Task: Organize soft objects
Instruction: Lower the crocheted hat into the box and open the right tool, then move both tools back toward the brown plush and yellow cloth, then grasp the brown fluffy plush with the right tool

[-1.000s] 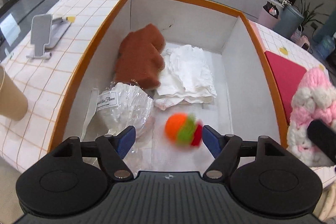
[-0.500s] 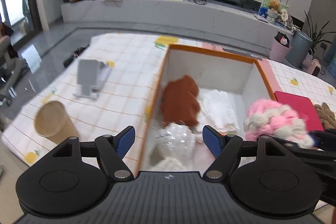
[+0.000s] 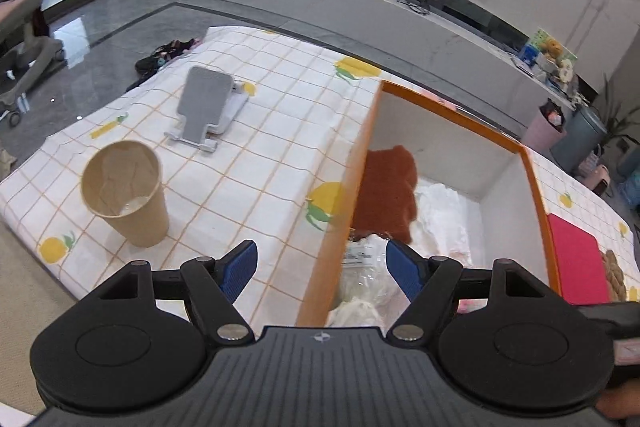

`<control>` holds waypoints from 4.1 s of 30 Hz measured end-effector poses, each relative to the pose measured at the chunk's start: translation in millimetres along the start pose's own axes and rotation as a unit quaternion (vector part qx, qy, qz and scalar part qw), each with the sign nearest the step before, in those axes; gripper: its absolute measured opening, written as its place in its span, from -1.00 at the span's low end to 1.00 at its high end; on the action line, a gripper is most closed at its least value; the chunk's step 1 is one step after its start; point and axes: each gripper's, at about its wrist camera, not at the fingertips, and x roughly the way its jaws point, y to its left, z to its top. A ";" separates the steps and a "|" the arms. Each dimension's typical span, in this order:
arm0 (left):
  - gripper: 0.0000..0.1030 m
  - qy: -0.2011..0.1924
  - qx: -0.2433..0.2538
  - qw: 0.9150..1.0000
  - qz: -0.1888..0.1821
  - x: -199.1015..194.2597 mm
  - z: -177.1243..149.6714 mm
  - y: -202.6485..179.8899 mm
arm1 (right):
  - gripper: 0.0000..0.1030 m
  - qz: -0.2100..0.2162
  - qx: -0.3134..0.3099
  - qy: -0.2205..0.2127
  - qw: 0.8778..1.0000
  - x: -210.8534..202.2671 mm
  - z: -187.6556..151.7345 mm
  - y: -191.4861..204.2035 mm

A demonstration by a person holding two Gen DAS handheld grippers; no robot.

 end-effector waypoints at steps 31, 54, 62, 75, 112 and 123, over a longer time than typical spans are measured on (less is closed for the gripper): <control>0.67 0.009 0.038 0.999 0.015 5.2 -7.2 -14.8 | -1.00 -0.001 -0.078 -0.043 0.996 6.5 -11.6 16.3; 0.67 0.013 0.082 0.996 0.030 5.9 -12.6 -36.3 | -0.18 0.050 -0.040 -0.037 0.997 14.9 -9.1 3.8; 0.67 -0.049 0.114 0.992 0.029 -41.3 -17.1 -62.0 | 0.24 0.023 -0.111 -0.204 0.972 -79.6 -47.9 10.7; 0.68 -0.102 0.163 0.977 -0.091 -95.1 -53.1 -151.9 | 0.65 -0.067 -0.035 -0.311 0.947 -191.5 -126.3 -100.5; 0.69 -0.142 0.255 0.953 -0.082 74.1 -147.1 -379.4 | 0.65 -0.118 0.197 -0.287 0.930 -18.7 -79.3 -389.4; 0.69 -0.096 0.200 0.972 -0.077 111.1 -135.7 -390.8 | -0.02 -0.097 0.245 -0.231 0.937 -26.2 -76.8 -415.2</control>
